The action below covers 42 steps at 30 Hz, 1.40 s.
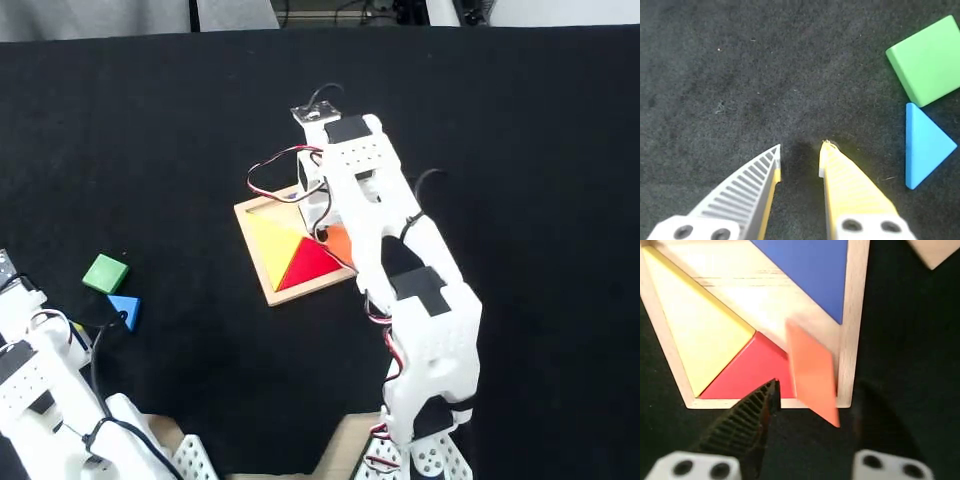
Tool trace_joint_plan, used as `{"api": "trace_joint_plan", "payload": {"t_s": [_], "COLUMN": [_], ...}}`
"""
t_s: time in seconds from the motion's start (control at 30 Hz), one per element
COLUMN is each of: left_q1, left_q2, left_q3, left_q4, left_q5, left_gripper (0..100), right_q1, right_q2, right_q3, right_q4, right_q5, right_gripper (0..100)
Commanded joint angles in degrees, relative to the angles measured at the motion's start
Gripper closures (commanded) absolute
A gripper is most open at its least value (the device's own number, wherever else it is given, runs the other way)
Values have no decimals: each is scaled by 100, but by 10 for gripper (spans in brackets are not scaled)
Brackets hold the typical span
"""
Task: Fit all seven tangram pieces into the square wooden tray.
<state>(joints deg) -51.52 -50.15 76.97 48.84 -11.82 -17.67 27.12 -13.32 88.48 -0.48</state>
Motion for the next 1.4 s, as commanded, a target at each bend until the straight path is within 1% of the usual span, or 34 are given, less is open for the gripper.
{"api": "trace_joint_plan", "payload": {"t_s": [0.0, 0.2, 0.27, 0.33, 0.4, 0.43, 0.5, 0.53, 0.63, 0.77, 0.93, 1.17, 1.27, 1.37], "left_q1": [4, 4, 4, 4, 4, 4, 4, 4, 4, 4, 4, 4, 4, 4], "left_q2": [-88, -88, -88, -88, -88, -88, -88, -88, -88, -88, -88, -88, -88, -79], "left_q3": [-22, -22, -22, -22, -22, -22, -22, -22, -22, -22, -22, -22, -22, -22], "left_q4": [-97, -97, -97, -97, -105, -105, -105, -105, -105, -105, -105, -105, -105, -105], "left_q5": [9, 9, 9, 9, 9, 9, 9, 9, 9, 9, 9, 9, 9, 9], "left_gripper": [863, 863, 863, 863, 863, 863, 863, 863, 863, 863, 863, 863, 863, 863], "right_q1": [53, 114, 220, 246, 255, 255, 246, 229, 211, 220, 246, 255, 492, 905], "right_q2": [-22, -101, -189, -286, -312, -303, -277, -259, -57, 435, 1112, 1174, 1209, 1279], "right_q3": [-40, -127, -233, -286, -338, -338, -286, -268, -286, -523, -1112, -2273, -2615, -2598], "right_q4": [62, 70, 193, 220, 229, 220, 211, 211, 211, 211, 378, 1116, 1152, 791], "right_q5": [35, 387, 492, 651, 870, 914, 923, 958, 958, 932, 923, 923, 923, 958], "right_gripper": [702, 710, 736, 824, 949, 995, 952, 950, 985, 986, 987, 987, 987, 987]}}
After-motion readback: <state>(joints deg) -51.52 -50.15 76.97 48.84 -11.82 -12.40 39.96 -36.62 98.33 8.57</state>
